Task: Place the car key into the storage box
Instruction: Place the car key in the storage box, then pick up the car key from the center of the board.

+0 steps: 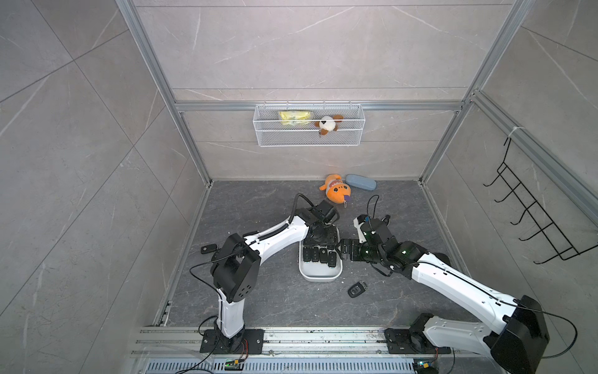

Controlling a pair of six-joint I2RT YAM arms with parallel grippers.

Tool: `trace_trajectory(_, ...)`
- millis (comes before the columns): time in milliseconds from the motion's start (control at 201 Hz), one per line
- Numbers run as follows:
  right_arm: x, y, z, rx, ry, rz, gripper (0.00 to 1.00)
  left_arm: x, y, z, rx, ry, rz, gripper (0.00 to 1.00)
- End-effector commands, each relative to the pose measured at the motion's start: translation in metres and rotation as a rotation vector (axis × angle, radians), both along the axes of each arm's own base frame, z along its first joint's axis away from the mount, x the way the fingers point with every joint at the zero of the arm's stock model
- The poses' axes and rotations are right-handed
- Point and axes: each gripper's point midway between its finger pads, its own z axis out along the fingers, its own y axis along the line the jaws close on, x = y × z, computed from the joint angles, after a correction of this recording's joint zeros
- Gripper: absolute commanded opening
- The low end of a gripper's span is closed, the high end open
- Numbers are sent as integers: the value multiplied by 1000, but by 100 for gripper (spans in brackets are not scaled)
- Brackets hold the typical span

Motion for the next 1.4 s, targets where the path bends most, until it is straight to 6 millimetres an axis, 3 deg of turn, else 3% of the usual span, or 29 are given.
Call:
trace_trajectory(0, 9, 12, 16, 38, -42, 33, 99, 6, 38, 18, 68, -55, 48, 87)
trace_trajectory(85, 13, 18, 18, 50, -44, 47, 100, 9, 58, 22, 92, -67, 90, 100)
trace_trajectory(552, 25, 82, 45, 179, -114, 226, 100, 17, 185, 29, 133, -87, 405, 100)
trace_trajectory(876, 32, 126, 50, 238, -110, 328, 99, 11, 256, 21, 204, -73, 593, 100)
trace_trajectory(1140, 40, 142, 54, 232, -111, 365, 100, 17, 295, 2, 181, -25, 747, 100)
trace_trajectory(1394, 45, 148, 56, 233, -115, 369, 100, 30, 301, -12, 163, 9, 817, 97)
